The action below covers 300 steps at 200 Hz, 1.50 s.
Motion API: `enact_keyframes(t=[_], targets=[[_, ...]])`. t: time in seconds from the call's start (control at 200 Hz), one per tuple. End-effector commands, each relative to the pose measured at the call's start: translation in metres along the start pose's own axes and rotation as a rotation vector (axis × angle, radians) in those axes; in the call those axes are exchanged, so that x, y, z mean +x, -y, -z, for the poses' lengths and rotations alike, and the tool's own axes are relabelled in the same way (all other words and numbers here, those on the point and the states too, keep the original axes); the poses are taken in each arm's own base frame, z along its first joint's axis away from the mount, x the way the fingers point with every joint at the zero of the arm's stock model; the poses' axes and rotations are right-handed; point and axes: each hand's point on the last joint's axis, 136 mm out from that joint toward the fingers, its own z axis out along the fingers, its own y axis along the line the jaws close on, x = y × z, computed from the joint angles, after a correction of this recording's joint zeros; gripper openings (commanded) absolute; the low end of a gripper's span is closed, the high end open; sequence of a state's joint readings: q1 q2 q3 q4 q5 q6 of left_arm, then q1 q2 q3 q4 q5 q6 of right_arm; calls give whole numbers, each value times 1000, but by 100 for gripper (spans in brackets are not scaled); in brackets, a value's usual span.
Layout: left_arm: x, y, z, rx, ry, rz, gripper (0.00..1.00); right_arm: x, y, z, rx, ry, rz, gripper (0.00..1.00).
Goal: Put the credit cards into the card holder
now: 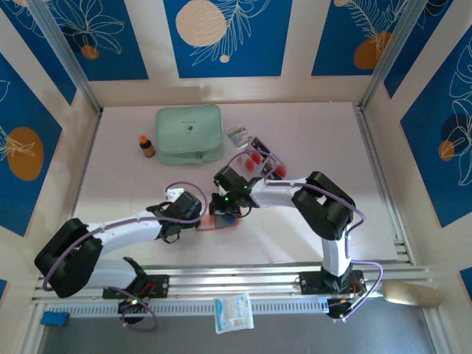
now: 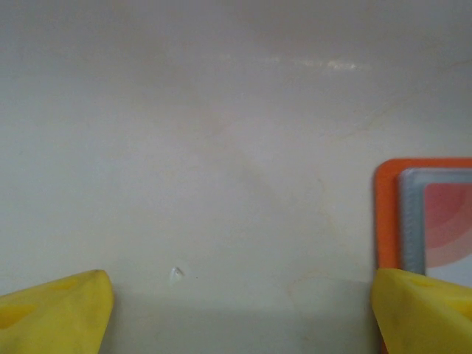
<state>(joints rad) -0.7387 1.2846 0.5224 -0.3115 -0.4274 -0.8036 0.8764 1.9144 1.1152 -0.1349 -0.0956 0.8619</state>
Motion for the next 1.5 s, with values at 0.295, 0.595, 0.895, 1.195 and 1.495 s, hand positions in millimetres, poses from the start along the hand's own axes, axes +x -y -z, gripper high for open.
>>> enact_keyframes(t=[0.295,0.595,0.895,1.195,1.495], targets=[[-10,-12,10,-9,16,45,91,6,-12,27,-24,5,21,2],[8,-17,-6,-47,-38,32,91,12,-4,13,1,-17,10,2],[14,-16,-16,-60,-60,15,91,15,2,0,24,-40,4,1],[14,-15,-17,-55,-61,12,91,18,-5,-7,10,-65,6,1],[6,-14,-9,-40,-30,16,91,8,-24,16,-36,-20,32,1]])
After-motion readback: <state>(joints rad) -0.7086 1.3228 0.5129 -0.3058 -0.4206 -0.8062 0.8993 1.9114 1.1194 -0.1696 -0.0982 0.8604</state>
